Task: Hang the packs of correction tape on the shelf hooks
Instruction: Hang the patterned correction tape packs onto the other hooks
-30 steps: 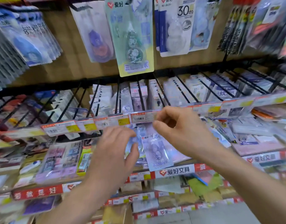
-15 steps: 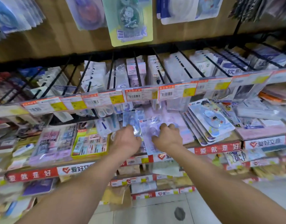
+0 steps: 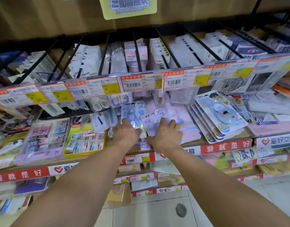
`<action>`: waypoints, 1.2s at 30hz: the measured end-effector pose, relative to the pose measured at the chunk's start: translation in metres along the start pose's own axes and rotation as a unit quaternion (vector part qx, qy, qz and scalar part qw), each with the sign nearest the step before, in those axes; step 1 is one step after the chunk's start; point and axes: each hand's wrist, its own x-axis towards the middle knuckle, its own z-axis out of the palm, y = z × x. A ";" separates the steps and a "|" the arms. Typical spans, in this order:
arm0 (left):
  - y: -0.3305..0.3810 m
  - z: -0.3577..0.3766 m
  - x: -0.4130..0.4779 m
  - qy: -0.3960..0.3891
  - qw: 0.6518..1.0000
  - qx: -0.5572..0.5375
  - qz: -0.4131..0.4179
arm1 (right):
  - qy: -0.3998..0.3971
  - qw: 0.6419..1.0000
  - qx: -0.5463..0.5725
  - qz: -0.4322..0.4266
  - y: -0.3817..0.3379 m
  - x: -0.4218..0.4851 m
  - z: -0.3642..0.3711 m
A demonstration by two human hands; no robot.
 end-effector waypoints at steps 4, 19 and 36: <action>-0.002 -0.006 0.002 0.008 1.000 0.004 -0.016 | -0.011 1.000 -0.004 0.002 0.004 0.000 -0.006; 0.001 -0.004 0.006 0.038 0.999 0.005 -0.029 | 0.000 1.000 0.014 0.013 0.013 -0.020 -0.006; -0.041 -0.028 -0.104 0.113 0.984 -0.030 0.133 | 0.027 0.966 0.230 0.119 0.049 -0.086 -0.051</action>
